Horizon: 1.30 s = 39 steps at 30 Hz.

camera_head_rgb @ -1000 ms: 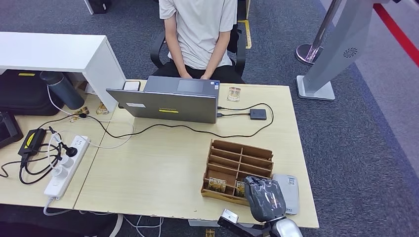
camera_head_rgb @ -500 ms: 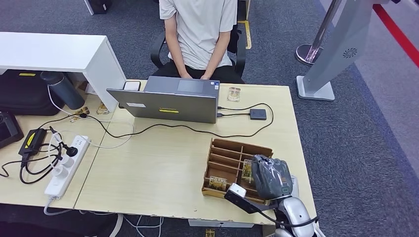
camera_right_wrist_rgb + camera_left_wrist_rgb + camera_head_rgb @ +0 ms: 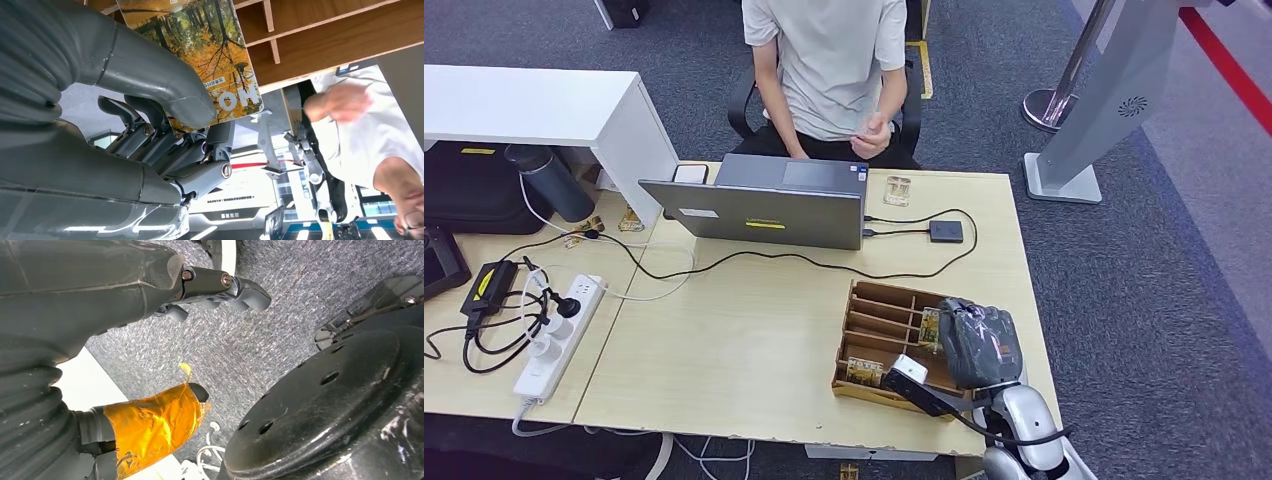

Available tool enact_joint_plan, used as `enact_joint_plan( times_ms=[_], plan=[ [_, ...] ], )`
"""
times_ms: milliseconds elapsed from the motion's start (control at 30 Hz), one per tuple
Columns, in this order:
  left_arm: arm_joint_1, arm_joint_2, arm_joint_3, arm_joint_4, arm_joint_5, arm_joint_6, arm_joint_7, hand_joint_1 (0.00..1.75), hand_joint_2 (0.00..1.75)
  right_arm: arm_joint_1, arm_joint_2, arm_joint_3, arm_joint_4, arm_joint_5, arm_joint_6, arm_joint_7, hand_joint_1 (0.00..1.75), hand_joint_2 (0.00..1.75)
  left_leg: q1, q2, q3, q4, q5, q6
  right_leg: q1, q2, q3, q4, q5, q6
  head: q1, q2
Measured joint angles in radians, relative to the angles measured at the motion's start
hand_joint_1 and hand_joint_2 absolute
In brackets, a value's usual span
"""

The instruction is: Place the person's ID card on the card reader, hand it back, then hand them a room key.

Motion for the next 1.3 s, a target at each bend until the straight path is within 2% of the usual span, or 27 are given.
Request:
enact_joint_plan(
  times_ms=[133, 400, 467, 633, 767, 1000, 1167, 1300],
  plan=[
    [-0.001, 0.000, 0.000, 0.000, -0.005, -0.003, 0.000, 0.00, 1.75, -0.019, 0.003, -0.007, 0.000, 0.006, -0.004, 0.001, 1.75, 1.75, 0.000, 0.000, 0.000, 0.000, 0.000, 0.000, 0.000, 0.000, 0.000, 0.000, 0.000, 0.000, 0.000, 0.000],
    [-0.008, 0.000, 0.000, 0.000, -0.015, -0.006, 0.006, 0.00, 1.75, -0.129, 0.021, -0.044, 0.003, 0.006, 0.009, 0.003, 1.75, 1.75, 0.000, 0.000, 0.000, 0.000, 0.000, 0.000, 0.000, 0.000, 0.000, 0.001, 0.000, 0.000, 0.000, 0.000],
    [-0.010, -0.001, -0.001, 0.000, -0.022, -0.009, 0.010, 0.00, 1.75, -0.182, 0.032, -0.049, 0.020, 0.021, 0.024, 0.021, 1.75, 1.75, 0.000, 0.001, -0.001, 0.000, 0.000, 0.000, 0.000, 0.002, 0.000, 0.001, 0.001, 0.000, 0.000, 0.000],
    [-0.030, -0.034, -0.003, 0.000, -0.020, 0.032, 0.046, 0.00, 1.75, -0.450, 0.073, -0.068, 0.184, 0.064, 0.085, 0.079, 1.75, 1.75, -0.001, 0.004, -0.001, 0.001, 0.003, 0.000, -0.001, 0.004, -0.002, 0.003, 0.003, -0.001, 0.000, 0.000],
    [-0.038, -0.059, -0.003, 0.000, -0.020, 0.042, 0.059, 0.00, 1.75, -0.592, 0.104, -0.073, 0.296, 0.085, 0.116, 0.102, 1.75, 1.75, -0.001, 0.004, 0.000, 0.001, 0.003, 0.000, -0.001, 0.004, -0.002, 0.003, 0.004, -0.001, 0.000, 0.000],
    [-0.042, -0.068, -0.003, 0.000, -0.021, 0.032, 0.065, 0.00, 1.75, -0.714, 0.144, -0.067, 0.418, 0.137, 0.138, 0.161, 1.75, 1.75, 0.000, 0.003, -0.001, 0.001, 0.003, -0.001, 0.000, 0.004, -0.003, 0.003, 0.004, -0.001, 0.000, 0.000],
    [-0.042, -0.073, -0.003, 0.000, -0.019, 0.032, 0.066, 0.00, 1.75, -0.746, 0.160, -0.066, 0.475, 0.151, 0.120, 0.173, 1.75, 1.75, -0.001, 0.003, -0.001, 0.001, 0.003, -0.001, 0.000, 0.004, -0.003, 0.003, 0.004, -0.001, 0.000, 0.000],
    [-0.042, -0.075, -0.003, 0.000, -0.016, 0.029, 0.065, 0.00, 1.75, -0.755, 0.168, -0.063, 0.507, 0.159, 0.110, 0.172, 0.00, 1.75, -0.001, 0.003, -0.001, 0.001, 0.003, -0.001, 0.000, 0.004, -0.003, 0.003, 0.004, -0.001, 0.000, 0.000]
  ],
)
